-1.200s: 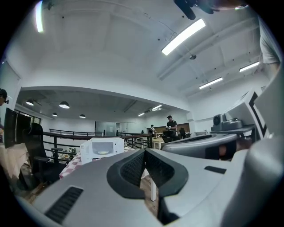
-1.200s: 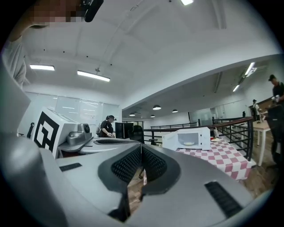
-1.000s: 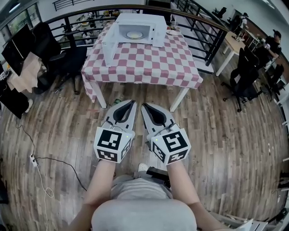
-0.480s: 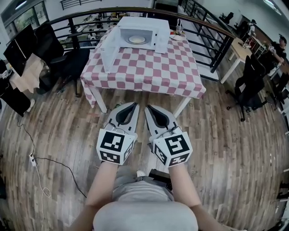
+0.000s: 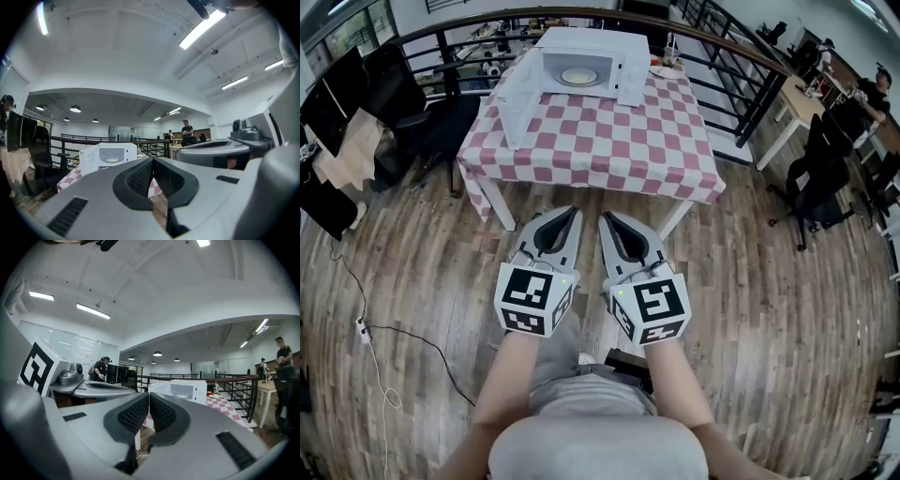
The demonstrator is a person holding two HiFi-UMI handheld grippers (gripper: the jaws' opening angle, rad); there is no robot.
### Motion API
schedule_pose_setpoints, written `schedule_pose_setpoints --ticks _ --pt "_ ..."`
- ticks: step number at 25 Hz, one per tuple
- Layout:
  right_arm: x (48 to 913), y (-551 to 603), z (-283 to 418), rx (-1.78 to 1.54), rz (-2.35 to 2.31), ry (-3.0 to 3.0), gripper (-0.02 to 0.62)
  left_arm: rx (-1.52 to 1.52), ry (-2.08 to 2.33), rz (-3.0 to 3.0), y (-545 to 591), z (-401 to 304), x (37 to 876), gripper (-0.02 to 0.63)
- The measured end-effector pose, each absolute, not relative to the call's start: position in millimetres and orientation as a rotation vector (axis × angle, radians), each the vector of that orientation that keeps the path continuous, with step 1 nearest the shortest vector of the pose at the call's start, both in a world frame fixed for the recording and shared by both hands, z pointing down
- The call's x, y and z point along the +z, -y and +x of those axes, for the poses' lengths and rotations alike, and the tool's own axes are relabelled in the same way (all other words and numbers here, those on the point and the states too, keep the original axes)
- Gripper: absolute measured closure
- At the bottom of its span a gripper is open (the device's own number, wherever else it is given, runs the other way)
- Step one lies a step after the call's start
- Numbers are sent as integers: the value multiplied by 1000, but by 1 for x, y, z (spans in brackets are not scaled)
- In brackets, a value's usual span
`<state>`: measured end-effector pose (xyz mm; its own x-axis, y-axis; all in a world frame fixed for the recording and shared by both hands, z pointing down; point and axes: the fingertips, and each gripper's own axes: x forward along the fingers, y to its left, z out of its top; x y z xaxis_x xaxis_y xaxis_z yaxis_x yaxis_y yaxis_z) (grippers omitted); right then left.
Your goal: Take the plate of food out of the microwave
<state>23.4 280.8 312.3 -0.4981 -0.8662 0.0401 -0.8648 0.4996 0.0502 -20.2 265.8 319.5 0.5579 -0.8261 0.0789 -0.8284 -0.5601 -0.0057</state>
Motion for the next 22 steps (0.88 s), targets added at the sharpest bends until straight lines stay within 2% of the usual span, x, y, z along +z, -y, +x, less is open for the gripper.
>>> schedule_pose_setpoints --ticks 22 --pt "317 -140 20 -7 1578 2672 569 49 1404 2761 -116 -22 316 601"
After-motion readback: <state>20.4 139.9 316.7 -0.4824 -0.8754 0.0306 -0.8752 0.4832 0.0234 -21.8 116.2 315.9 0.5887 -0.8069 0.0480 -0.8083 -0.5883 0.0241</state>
